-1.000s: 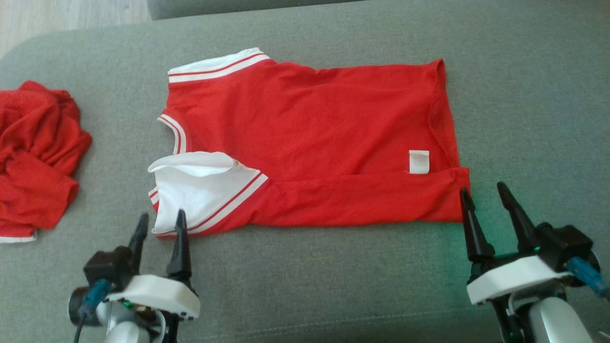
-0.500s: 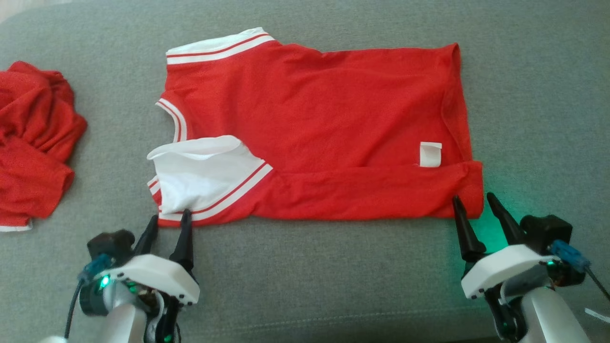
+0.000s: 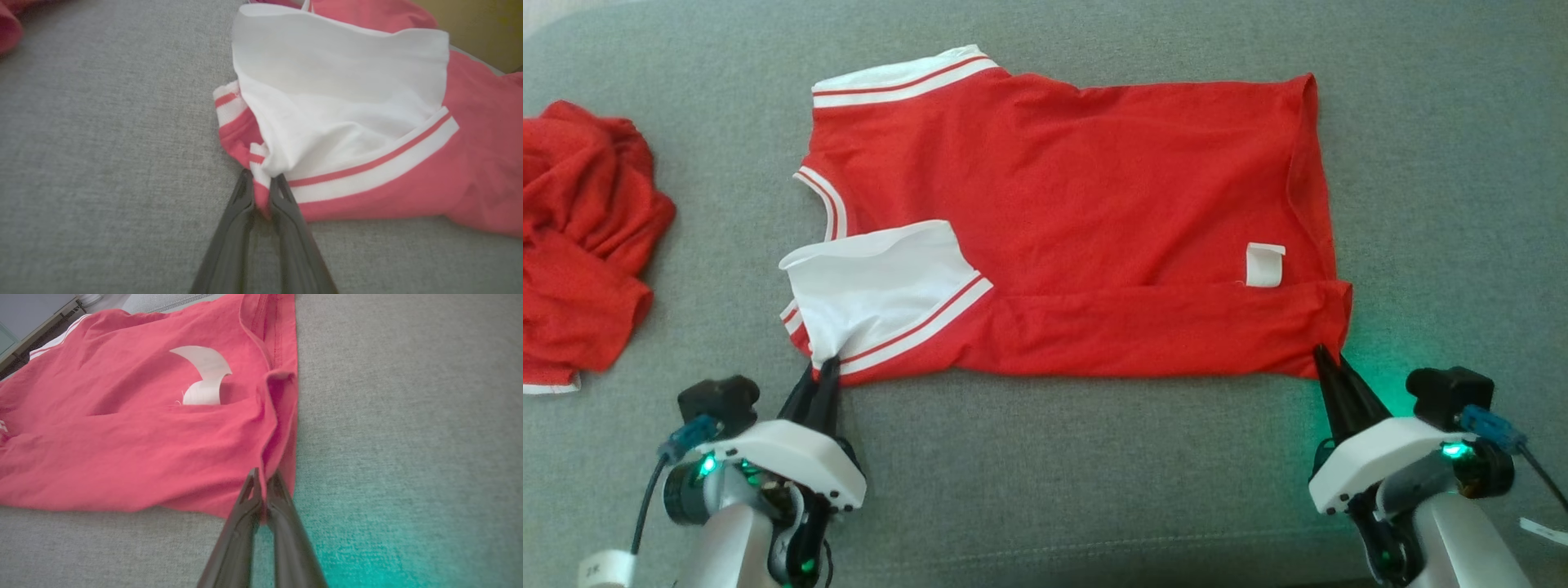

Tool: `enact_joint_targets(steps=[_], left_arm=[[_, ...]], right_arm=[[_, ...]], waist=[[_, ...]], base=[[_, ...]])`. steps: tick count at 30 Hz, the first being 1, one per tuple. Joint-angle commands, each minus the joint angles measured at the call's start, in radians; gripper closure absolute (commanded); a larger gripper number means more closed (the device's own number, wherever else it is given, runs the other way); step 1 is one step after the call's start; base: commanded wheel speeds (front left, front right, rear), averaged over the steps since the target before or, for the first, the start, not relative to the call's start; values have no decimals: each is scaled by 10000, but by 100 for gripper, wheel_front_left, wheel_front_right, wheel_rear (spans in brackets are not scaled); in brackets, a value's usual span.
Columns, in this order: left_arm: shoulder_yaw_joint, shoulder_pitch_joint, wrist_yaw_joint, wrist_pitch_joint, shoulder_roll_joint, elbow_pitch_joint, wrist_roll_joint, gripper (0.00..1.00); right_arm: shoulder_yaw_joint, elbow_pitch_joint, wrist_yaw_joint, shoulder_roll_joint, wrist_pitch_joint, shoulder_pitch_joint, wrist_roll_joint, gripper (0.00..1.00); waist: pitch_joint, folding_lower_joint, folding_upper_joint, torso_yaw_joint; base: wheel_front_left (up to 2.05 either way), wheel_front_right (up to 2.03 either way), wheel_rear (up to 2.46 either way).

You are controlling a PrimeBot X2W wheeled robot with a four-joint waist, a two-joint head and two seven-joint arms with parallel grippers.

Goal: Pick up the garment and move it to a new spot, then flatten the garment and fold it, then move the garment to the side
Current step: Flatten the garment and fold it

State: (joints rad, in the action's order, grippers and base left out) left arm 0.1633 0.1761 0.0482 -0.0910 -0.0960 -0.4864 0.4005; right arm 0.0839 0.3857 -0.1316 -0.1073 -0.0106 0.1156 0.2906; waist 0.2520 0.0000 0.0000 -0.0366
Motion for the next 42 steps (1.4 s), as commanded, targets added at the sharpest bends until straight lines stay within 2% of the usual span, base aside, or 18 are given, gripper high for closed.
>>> enact_joint_targets(steps=[1,10,16,27,33,34,35,36,42], left_arm=[[-133,183,-41,-21,-135,56,0,100],[-330,-210,-422,-508,-305,829,-44,100],[-496,-855,-723,-473,-394,1554,28,100],[-666,-2689,-1343,230,-423,3252,305,100],[-536,-3164,-1520,566,-376,3658,346,100],[-502,-3188,-1539,609,-355,3675,352,58],[-475,-3201,-1566,647,-344,3678,348,0],[-433,-3208,-1605,701,-374,3668,287,0],[-339,-3056,-2037,316,-540,4000,-358,0]], right_arm=[[163,-318,9,-76,-10,307,64,100],[9,-864,9,-128,-221,-17,270,100],[-67,-1351,9,-239,-647,-421,497,100],[-508,-2337,9,-335,-1803,-1697,803,100],[-797,-2767,9,-255,-2188,-2264,835,100],[-817,-2823,9,-239,-2246,-2314,840,56],[-846,-2891,9,-226,-2259,-2345,819,13],[-864,-2969,9,-218,-2222,-2364,761,0],[-817,-3482,9,-227,-1553,-2206,401,0]], waist=[[-6,0,0,4],[-255,0,0,41],[-536,0,0,65],[-1201,0,0,166],[-1365,0,0,197],[-1381,0,0,189],[-1392,0,0,178],[-1404,0,0,158],[-1462,0,0,87]], base=[[0,0,0],[0,0,0],[0,0,0],[0,0,0],[0,0,0],[0,0,0],[0,0,0],[0,0,0],[0,0,0]])
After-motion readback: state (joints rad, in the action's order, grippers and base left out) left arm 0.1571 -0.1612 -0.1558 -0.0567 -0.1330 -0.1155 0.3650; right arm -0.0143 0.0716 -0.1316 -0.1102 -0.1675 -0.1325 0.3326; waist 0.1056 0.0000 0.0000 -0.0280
